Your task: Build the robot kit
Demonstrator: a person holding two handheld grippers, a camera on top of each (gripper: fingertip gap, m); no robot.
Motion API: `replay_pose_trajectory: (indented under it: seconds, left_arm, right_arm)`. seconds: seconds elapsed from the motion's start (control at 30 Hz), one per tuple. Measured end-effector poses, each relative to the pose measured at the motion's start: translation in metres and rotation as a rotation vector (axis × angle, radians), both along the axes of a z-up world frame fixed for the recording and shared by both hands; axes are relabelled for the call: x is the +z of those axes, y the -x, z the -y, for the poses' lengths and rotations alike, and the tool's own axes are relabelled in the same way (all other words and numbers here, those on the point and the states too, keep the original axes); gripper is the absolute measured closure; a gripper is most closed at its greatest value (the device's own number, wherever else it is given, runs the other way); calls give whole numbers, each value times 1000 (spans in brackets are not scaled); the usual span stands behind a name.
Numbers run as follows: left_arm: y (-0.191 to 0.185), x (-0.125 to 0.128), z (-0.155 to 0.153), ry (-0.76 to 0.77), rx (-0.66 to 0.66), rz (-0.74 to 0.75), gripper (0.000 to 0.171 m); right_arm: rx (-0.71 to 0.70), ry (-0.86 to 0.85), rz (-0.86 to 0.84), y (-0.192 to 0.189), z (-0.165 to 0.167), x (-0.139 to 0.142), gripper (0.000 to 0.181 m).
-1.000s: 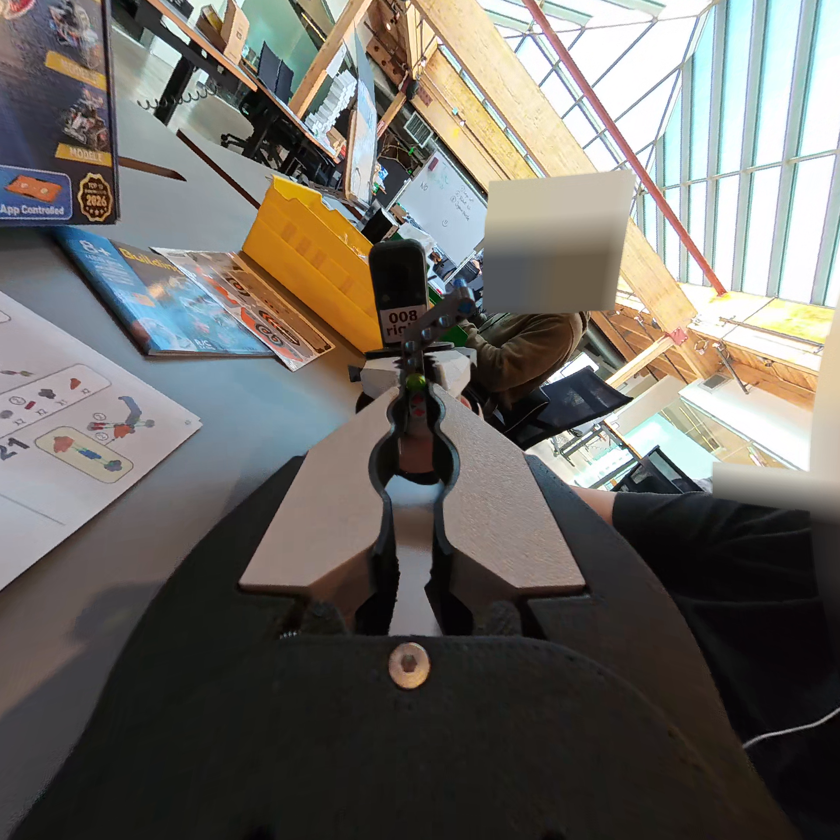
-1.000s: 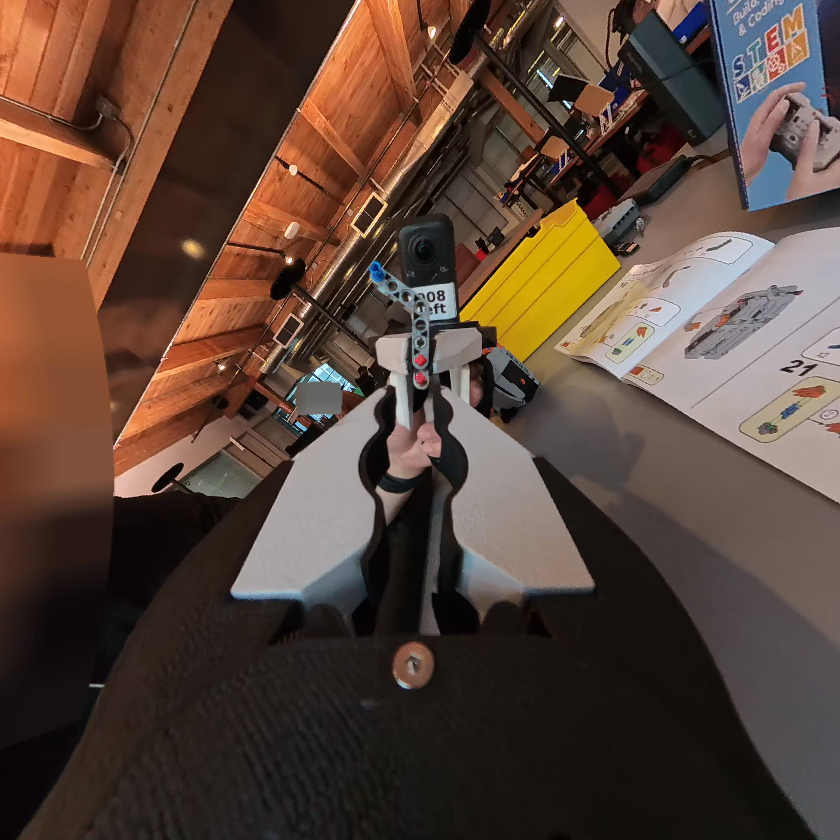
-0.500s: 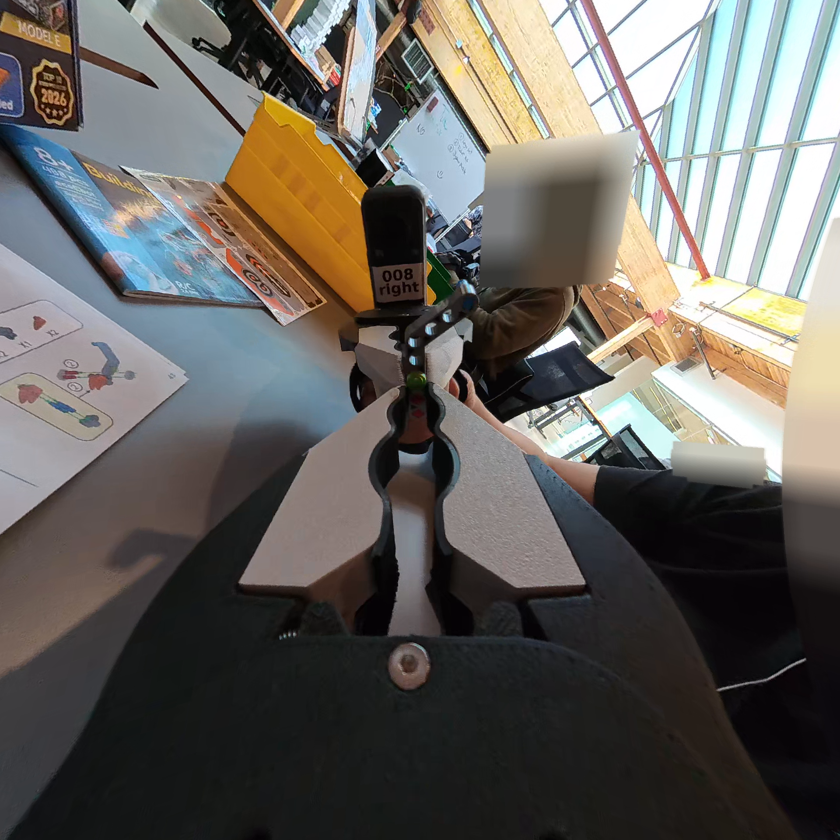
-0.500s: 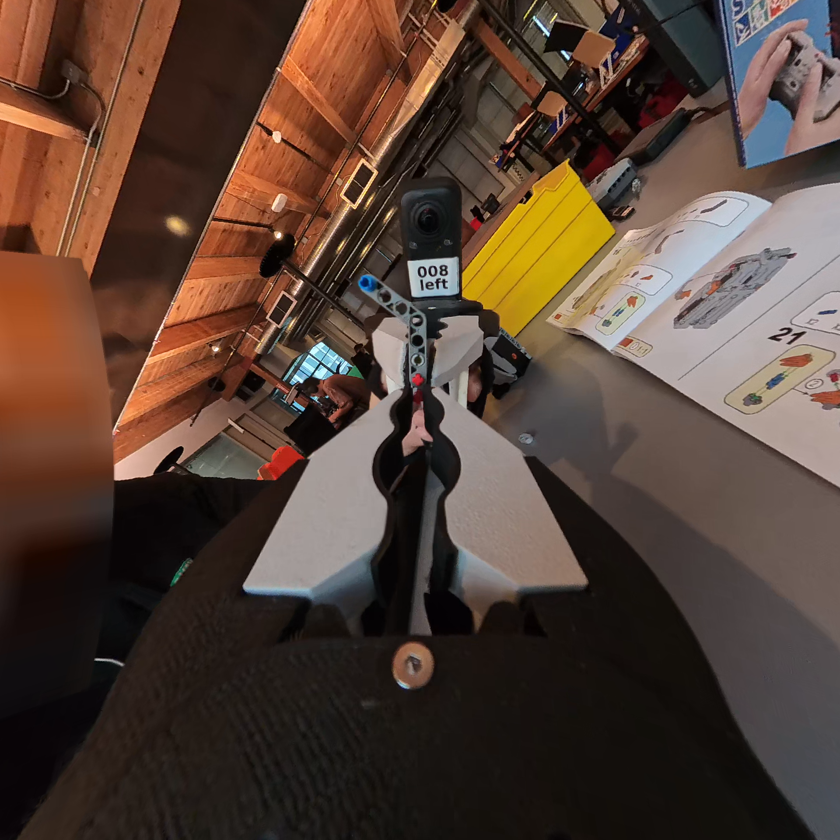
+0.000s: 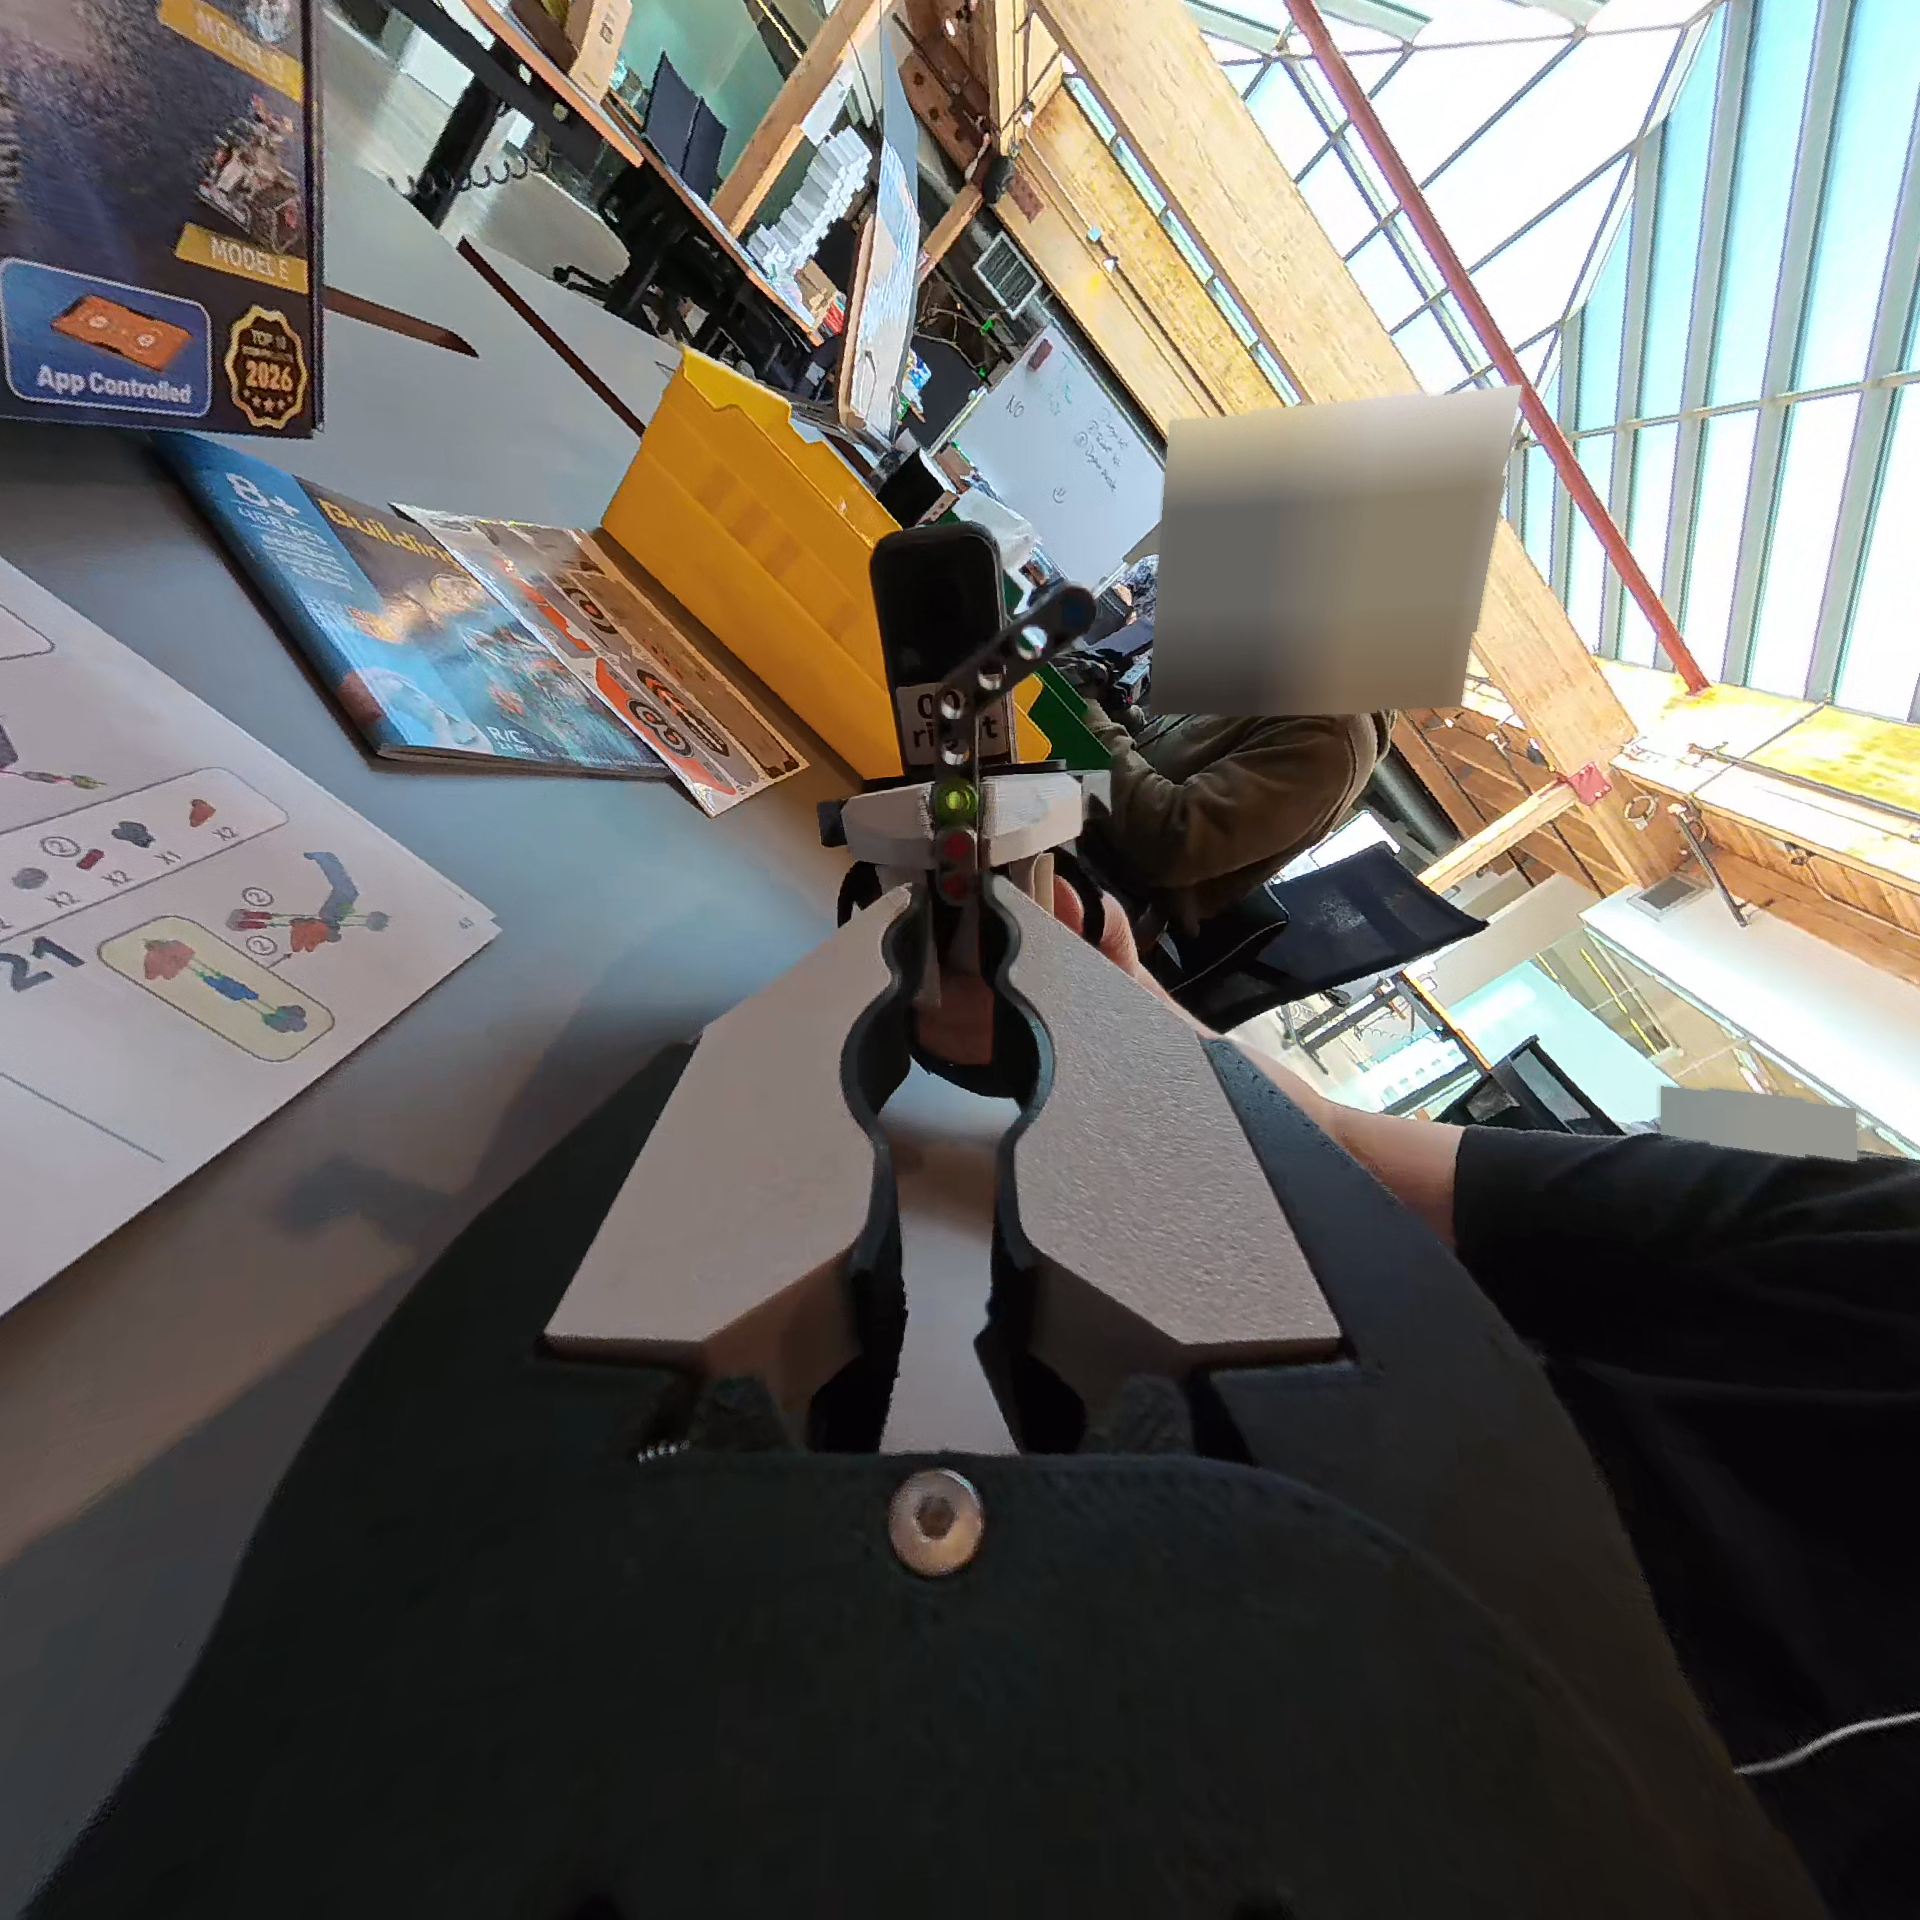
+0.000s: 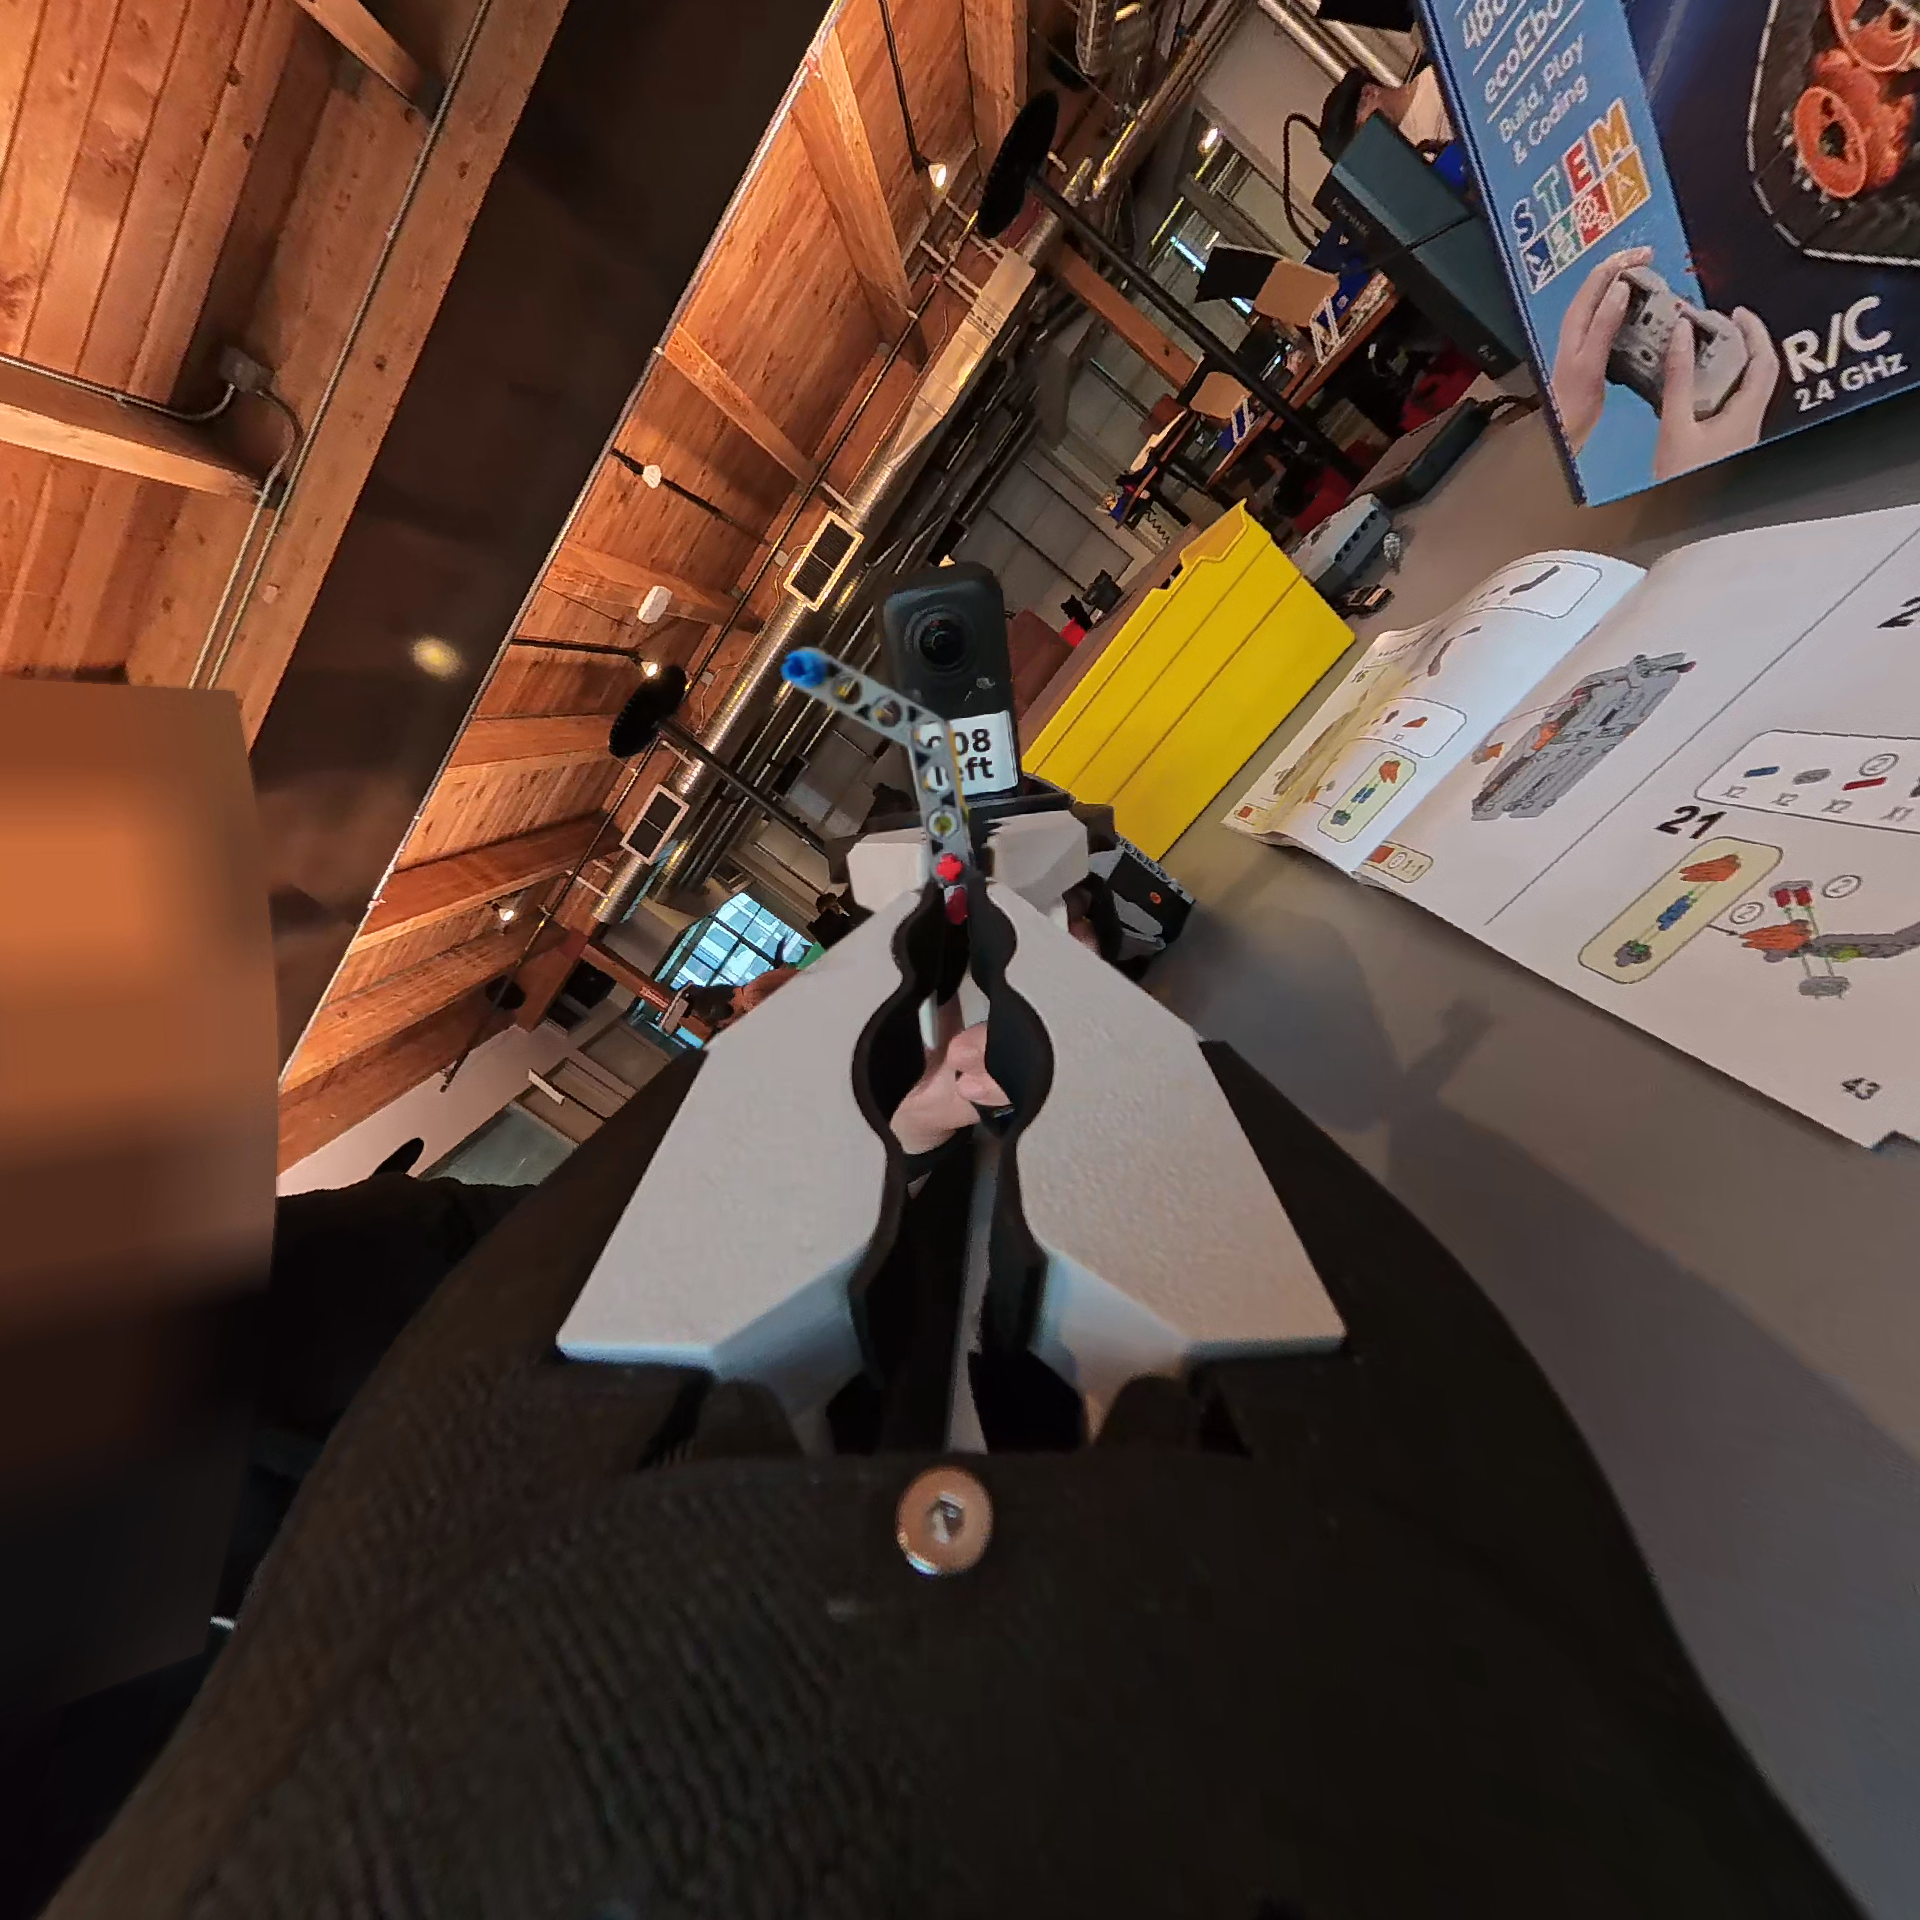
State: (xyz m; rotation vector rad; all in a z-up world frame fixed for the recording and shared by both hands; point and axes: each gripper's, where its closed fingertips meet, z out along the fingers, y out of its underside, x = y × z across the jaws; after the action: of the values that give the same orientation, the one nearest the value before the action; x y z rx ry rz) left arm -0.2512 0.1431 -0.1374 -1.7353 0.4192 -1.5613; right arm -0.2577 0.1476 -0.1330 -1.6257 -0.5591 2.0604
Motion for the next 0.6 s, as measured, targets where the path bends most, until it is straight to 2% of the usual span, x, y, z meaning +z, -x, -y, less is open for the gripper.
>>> replay_pose_trajectory:
  seconds: [0.17,0.23,0.3,0.6]
  left_arm:
    - [-1,1,-1,-44,24,-23,167]
    - [0,3,-3,-41,35,-6,161]
    - [0,4,-3,-49,36,-6,167]
    - [-1,4,0,-54,17,-14,167]
  right_arm:
    - [11,35,-20,-1,-1,-1,177]
    - [20,32,-7,1,1,-3,177]
    - [28,38,-16,3,3,-1,178]
    - [27,62,-47,1,2,2,177]
